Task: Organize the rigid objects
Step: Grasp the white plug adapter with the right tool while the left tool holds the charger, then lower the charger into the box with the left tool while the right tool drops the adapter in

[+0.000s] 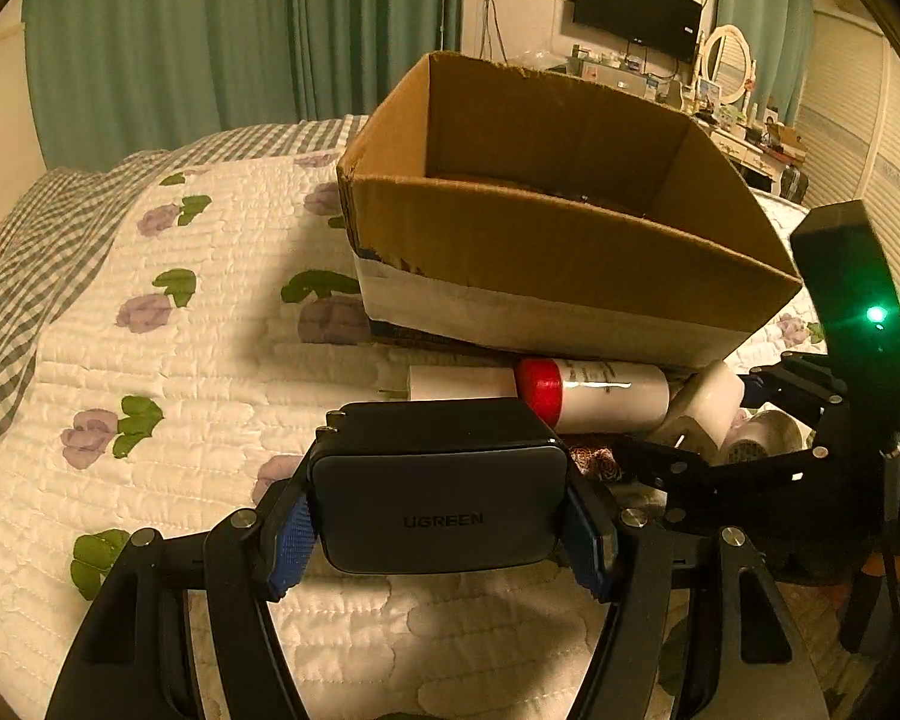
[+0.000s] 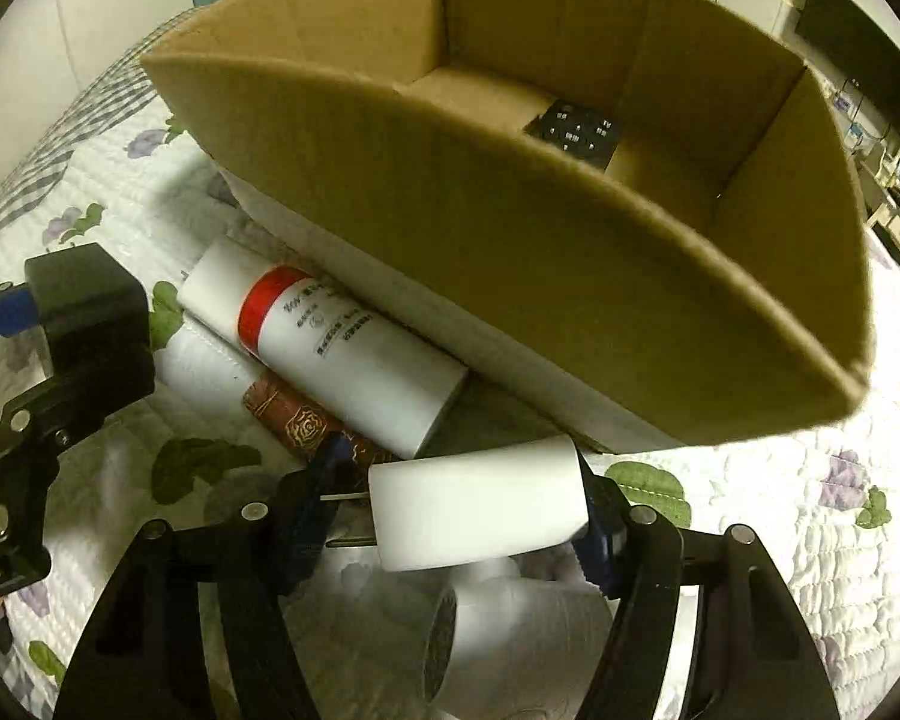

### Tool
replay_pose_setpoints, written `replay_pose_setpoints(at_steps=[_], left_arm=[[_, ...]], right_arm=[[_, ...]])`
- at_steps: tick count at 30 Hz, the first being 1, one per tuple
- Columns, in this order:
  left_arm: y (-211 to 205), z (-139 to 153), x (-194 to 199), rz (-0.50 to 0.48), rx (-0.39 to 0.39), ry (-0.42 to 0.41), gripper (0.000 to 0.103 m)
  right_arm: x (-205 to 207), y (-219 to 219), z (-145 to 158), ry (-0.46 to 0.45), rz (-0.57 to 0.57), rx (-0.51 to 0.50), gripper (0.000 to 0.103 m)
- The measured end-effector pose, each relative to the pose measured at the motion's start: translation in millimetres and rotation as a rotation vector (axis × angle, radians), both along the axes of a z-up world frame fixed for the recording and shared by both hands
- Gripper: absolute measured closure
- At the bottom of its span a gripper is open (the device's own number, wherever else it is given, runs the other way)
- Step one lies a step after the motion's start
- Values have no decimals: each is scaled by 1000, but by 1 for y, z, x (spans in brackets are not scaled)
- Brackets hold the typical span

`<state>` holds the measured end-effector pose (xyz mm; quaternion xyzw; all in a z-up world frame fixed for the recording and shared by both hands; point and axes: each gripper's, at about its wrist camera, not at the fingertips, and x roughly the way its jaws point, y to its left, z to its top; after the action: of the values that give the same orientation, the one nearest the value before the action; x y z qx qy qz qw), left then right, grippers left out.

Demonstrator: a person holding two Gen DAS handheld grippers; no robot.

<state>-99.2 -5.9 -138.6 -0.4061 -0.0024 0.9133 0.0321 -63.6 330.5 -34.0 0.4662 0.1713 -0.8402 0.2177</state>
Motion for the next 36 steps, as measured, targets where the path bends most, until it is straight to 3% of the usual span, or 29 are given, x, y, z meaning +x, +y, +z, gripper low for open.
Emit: replay_pose_setpoints(at_steps=[7,15,20,24,30,36], left_arm=[[7,31,14,-24,-6,62,34],[9,90,34,-63,-6,171,33],[12,128,21,-91,6,234,33],[22,144,-4,-94,-59,282,33],[30,134,-57,-109,-51,254,33],[42,93,-110,-134,-74,187,33]], right_arm=[[33,6,36,78,-3,-49,36],[54,11,109,196,-15,-91,36],[53,15,146,266,-19,-104,36],[37,19,170,311,-12,-117,36],[-1,28,183,340,-31,-155,36],[-46,32,171,324,-55,-182,36]])
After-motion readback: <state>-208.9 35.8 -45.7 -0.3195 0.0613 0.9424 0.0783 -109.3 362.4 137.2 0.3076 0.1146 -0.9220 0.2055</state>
